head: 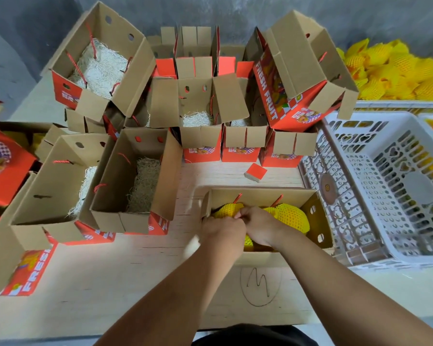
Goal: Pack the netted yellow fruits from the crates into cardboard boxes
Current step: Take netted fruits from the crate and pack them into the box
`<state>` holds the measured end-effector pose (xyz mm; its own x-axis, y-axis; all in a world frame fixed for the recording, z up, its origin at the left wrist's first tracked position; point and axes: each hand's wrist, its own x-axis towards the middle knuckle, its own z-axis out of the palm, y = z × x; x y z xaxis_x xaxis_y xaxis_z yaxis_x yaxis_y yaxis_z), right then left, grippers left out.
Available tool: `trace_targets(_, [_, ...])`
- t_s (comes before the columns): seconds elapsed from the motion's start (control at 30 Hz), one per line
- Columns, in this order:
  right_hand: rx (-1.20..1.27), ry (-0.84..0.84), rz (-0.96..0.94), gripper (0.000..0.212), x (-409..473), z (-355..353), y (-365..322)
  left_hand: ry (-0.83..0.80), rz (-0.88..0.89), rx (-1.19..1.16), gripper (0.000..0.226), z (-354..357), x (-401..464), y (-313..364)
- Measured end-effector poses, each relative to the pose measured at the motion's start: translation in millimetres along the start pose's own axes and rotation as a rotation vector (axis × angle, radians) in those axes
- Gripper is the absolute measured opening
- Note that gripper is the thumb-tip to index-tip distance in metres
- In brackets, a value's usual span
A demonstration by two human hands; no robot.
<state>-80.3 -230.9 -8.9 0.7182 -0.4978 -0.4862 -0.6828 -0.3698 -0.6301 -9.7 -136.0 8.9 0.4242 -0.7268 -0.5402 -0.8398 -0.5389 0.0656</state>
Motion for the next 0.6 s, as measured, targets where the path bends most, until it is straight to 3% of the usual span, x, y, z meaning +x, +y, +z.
trace_targets(0.17, [-0.143, -0.224, -0.098, 0.033, -9.9, -14.2, 2.4, -0.1, 0.038, 0.092, 0.037, 0.3, 16.0, -0.4])
trace_targets(0.23, [-0.137, -0.161, -0.169, 0.025, -19.1, -19.9, 6.7, -0.06, 0.055, 0.018, 0.026, -3.1, 15.1, 0.3])
trace_targets(0.33, [-0.06, 0.108, -0.192, 0.021, -38.4, -17.4, 21.2, 0.097, 0.105, -0.158, 0.015, -0.7, 4.9, 0.7])
trace_targets(0.47, [-0.119, 0.018, -0.163, 0.021, -51.7, -14.9, 29.2, -0.156, 0.059, -0.129, 0.026, -9.4, 2.6, 7.9])
trace_targets(0.53, [-0.055, 0.052, -0.204, 0.02, -55.7, -24.9, 26.4, -0.277, 0.006, -0.12, 0.032, -25.1, 5.6, 13.3])
trace_targets(0.6, [0.031, 0.151, -0.251, 0.016, -63.9, -43.0, 27.4, -0.213, 0.075, -0.143, 0.027, -38.6, 5.8, 25.6])
